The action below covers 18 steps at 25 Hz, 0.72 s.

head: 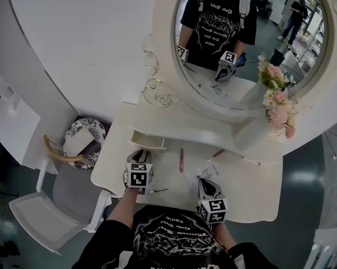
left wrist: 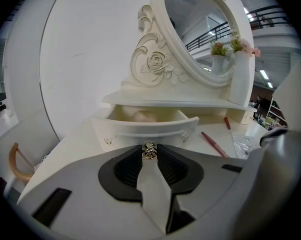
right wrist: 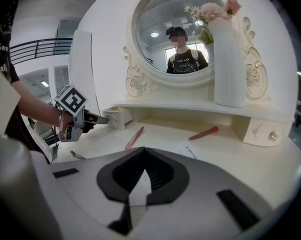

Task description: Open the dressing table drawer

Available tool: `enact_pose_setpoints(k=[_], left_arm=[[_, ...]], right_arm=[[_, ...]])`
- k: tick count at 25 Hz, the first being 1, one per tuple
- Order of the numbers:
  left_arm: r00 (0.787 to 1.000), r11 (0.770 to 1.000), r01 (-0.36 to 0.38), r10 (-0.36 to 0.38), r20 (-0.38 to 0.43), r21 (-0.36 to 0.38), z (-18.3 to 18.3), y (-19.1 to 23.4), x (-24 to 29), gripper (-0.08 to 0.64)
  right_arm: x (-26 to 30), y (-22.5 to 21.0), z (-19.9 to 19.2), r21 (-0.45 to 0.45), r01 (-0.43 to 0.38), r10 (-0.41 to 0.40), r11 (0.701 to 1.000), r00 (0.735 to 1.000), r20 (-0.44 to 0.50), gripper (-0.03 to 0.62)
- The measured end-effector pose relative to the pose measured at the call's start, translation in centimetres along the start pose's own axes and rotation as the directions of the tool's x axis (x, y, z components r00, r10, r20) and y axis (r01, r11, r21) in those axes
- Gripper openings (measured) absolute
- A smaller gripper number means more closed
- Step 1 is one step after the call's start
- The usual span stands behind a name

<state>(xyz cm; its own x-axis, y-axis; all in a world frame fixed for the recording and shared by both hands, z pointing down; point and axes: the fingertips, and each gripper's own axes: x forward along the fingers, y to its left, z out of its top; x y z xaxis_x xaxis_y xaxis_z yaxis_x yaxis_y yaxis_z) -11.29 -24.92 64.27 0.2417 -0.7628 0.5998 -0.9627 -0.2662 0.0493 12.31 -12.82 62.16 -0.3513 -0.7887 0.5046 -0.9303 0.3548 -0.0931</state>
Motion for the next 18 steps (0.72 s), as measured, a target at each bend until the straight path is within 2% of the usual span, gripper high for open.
enact_pose_setpoints(k=[18], left_arm=[[1.0, 1.0, 0.011, -0.011, 0.0, 0.005, -0.13, -0.25, -1.02, 0.103]], right_arm=[[-0.06, -0.32, -0.4, -0.001, -0.01, 0.01, 1.0, 1.0, -0.002, 0.011]])
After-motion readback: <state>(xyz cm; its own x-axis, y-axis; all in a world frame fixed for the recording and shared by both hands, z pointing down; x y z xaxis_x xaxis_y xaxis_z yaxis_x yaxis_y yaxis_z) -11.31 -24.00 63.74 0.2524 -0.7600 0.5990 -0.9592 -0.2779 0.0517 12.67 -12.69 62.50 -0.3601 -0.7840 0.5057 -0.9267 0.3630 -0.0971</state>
